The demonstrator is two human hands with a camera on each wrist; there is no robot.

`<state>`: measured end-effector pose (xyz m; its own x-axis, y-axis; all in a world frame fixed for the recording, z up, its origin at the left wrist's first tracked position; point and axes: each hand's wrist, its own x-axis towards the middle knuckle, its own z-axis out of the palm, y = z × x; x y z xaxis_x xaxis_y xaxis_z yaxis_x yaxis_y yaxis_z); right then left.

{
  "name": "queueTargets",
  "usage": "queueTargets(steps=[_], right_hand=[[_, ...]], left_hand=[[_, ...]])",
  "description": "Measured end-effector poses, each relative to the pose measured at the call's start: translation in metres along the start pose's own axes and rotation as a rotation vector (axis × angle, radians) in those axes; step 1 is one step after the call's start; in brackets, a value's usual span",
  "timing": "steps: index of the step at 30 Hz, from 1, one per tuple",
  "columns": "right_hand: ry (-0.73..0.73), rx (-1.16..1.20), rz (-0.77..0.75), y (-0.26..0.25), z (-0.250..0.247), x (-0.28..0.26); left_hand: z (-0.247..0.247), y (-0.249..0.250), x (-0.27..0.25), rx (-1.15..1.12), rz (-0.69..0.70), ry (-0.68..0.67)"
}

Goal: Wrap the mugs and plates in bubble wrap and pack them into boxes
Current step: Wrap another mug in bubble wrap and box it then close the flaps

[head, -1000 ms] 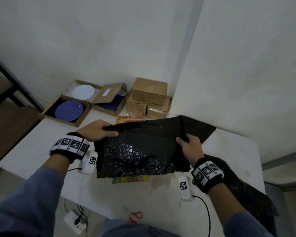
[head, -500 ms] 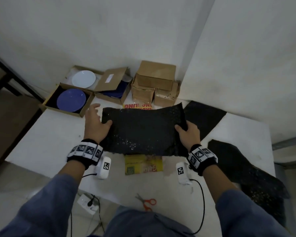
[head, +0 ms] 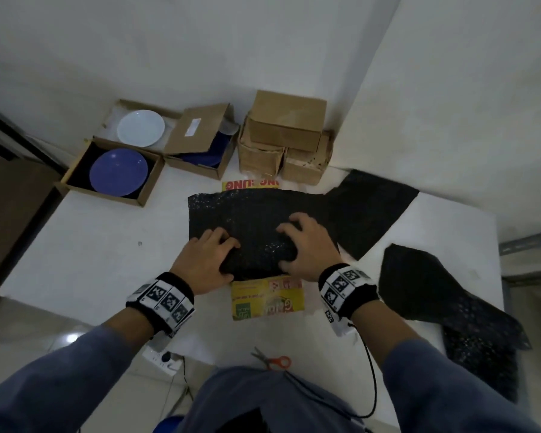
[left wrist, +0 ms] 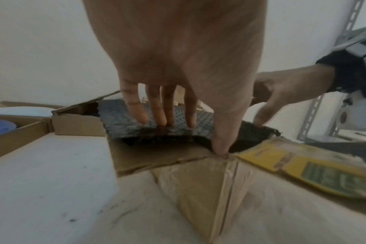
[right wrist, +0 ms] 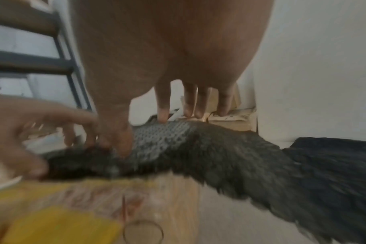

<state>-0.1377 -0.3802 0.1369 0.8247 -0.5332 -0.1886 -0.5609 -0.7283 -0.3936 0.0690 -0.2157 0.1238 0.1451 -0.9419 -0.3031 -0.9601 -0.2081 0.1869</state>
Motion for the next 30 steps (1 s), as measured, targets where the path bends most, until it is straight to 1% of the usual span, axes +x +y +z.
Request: queueTargets(steps=[1, 2, 5, 7, 9, 11, 13, 15, 17, 19, 20, 21, 22, 24, 25, 27, 30], right_hand=[[-0.072, -0.038, 0.002, -0.001, 0.006, -0.001], [-0.101, -0.044, -0.002, 0.000, 0.011, -0.003], [-0.045, -0.020, -0.058, 0.003, 0.017, -0.007], [0.001, -0.022, -0.081, 0.006, 0.017, -0.008], [0.049, 0.004, -0.086, 0.009, 0.017, -0.010], [0.074, 0.019, -0.101, 0.007, 0.017, -0.012], [0.051, -0.012, -0.112, 0.004, 0.016, -0.011], [0.034, -0.046, -0.096, -0.003, 0.012, -0.007], [0.038, -0.065, -0.082, -0.011, 0.007, 0.000], [-0.018, -0.143, -0.087, -0.019, 0.002, 0.010], [-0.080, -0.205, -0.081, -0.023, 0.001, 0.016], [-0.144, -0.270, -0.064, -0.027, 0.000, 0.021], [-0.197, -0.326, -0.043, -0.030, 0.001, 0.026], [-0.241, -0.399, -0.003, -0.035, 0.006, 0.030], [-0.235, -0.418, 0.013, -0.035, 0.010, 0.030], [-0.207, -0.432, 0.043, -0.034, 0.015, 0.029], [-0.187, -0.439, 0.059, -0.032, 0.019, 0.026]], left_hand=[[0.001, 0.000, 0.000, 0.002, 0.004, 0.016], [0.003, 0.000, 0.000, 0.007, 0.021, 0.037], [0.007, 0.001, -0.002, 0.005, 0.105, 0.149], [0.006, 0.000, -0.007, -0.026, 0.138, 0.193], [0.004, -0.003, -0.013, -0.034, 0.181, 0.187], [0.004, -0.006, -0.021, -0.033, 0.202, 0.141], [0.003, -0.008, -0.027, -0.048, 0.197, 0.068], [-0.005, -0.008, -0.027, -0.065, 0.172, 0.030], [-0.018, -0.004, -0.020, -0.091, 0.134, 0.068], [-0.027, 0.005, -0.008, -0.070, 0.128, 0.125], [-0.029, 0.010, 0.000, -0.028, 0.121, 0.107], [-0.028, 0.017, 0.006, 0.032, 0.100, 0.052], [-0.025, 0.023, 0.012, 0.094, 0.075, -0.038], [-0.017, 0.031, 0.022, 0.193, 0.027, -0.209], [-0.013, 0.034, 0.026, 0.229, 0.009, -0.250], [-0.006, 0.034, 0.030, 0.277, -0.001, -0.264], [0.001, 0.026, 0.030, 0.327, 0.019, -0.238]])
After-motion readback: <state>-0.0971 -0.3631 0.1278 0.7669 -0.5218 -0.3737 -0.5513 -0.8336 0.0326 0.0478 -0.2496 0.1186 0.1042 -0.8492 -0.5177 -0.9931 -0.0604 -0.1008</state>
